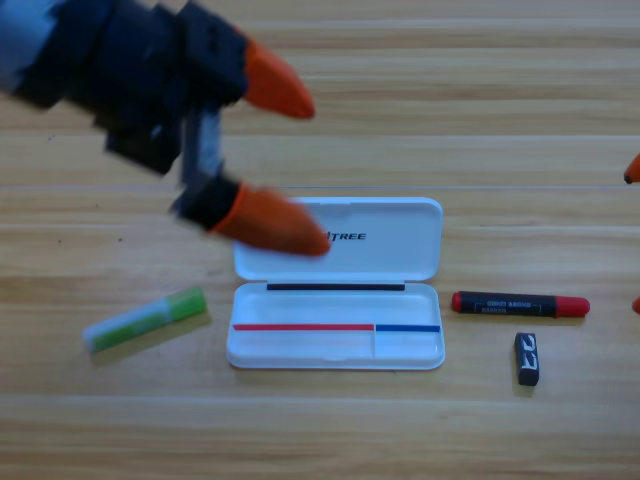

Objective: Clean up eraser and pencils

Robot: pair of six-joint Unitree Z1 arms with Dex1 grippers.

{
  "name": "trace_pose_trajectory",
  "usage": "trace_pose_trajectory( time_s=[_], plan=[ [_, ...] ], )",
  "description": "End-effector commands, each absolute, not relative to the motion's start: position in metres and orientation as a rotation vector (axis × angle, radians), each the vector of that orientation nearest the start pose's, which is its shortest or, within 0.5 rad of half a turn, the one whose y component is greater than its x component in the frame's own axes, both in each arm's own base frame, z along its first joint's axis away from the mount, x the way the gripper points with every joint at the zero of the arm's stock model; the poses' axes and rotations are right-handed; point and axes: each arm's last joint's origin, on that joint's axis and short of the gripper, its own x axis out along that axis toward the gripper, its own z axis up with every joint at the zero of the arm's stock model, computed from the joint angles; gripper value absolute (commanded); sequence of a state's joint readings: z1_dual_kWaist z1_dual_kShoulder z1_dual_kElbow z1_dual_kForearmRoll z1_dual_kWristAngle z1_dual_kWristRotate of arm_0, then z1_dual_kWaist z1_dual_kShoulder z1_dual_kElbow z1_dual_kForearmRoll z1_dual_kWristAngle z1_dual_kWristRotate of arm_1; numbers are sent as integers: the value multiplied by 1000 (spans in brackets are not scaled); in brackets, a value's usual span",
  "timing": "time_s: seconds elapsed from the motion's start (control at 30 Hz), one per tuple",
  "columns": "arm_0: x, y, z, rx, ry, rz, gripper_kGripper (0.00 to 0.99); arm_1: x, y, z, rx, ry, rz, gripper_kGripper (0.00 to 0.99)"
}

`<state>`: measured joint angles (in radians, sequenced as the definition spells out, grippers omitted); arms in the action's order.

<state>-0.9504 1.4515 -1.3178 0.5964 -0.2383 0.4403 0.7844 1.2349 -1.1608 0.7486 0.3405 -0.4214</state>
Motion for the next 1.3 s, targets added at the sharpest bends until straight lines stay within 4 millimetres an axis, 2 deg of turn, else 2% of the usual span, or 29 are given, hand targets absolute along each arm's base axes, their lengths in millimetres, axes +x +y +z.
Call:
trace_pose_trajectory(
  time_s=[0.03, 0.3, 0.47, 0.63, 0.8, 0.93, 1.03, 1.17, 1.23, 1.3],
  plan=[
    [102, -195, 403, 584, 355, -1455, 976, 121, 150, 376, -565, 658, 1253, 973],
    [112, -203, 382, 672, 447, -1378, 965, 118, 147, 378, -549, 649, 1243, 973],
    [124, -217, 375, 737, 503, -1326, 971, 122, 145, 375, -536, 677, 1181, 986],
    [126, -217, 375, 774, 501, -1308, 979, 135, 146, 367, -546, 732, 1010, 986],
    [128, -216, 375, 815, 501, -1255, 983, 154, 141, 362, -455, 796, 815, 986],
    [131, -216, 380, 864, 513, -1233, 983, 177, 158, 341, -349, 938, 698, 986],
    [137, -221, 394, 925, 535, -1212, 983, 194, 170, 328, -270, 1054, 609, 985],
    [148, -222, 413, 1029, 567, -1084, 983, 208, 184, 297, -269, 1188, 582, 982],
    [159, -220, 419, 1072, 605, -1035, 983, 218, 191, 281, -282, 1239, 545, 983],
    [174, -218, 417, 1123, 665, -1017, 983, 225, 196, 268, -215, 1299, 427, 988]
  ],
)
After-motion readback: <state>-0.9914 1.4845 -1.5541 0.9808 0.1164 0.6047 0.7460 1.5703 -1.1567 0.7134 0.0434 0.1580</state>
